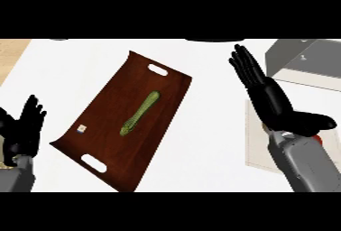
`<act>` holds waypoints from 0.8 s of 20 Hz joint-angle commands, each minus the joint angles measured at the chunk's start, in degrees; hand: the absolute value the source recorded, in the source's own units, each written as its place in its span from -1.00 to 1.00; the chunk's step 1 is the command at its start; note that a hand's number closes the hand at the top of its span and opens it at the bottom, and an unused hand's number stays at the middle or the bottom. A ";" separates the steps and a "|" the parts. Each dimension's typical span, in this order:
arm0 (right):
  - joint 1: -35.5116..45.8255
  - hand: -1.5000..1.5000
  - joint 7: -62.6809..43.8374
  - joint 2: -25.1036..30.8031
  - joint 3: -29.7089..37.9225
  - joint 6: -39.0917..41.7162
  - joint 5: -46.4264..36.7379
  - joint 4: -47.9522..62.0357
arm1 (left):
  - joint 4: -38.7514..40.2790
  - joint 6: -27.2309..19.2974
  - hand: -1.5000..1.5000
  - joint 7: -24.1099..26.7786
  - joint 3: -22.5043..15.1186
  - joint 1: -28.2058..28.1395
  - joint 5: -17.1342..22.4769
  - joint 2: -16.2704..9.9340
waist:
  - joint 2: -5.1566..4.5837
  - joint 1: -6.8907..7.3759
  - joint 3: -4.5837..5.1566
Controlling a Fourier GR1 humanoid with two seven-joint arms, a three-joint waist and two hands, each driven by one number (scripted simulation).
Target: Pick the can from the placemat and place it in the tiered shelf
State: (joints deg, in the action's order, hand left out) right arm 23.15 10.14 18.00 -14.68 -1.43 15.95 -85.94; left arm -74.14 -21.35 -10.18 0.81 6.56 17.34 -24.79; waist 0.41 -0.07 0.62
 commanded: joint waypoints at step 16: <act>-23.99 -1.00 6.55 28.40 30.65 9.67 1.80 23.12 | -0.58 12.17 0.00 -1.92 -7.57 -3.57 2.21 6.01 | -0.40 -0.65 -0.64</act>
State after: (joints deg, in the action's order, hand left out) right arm 3.01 11.81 43.60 13.43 1.09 16.51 -64.59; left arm -77.03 -10.52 -11.18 -5.54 2.98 19.47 -20.88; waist 0.11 -1.64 -0.26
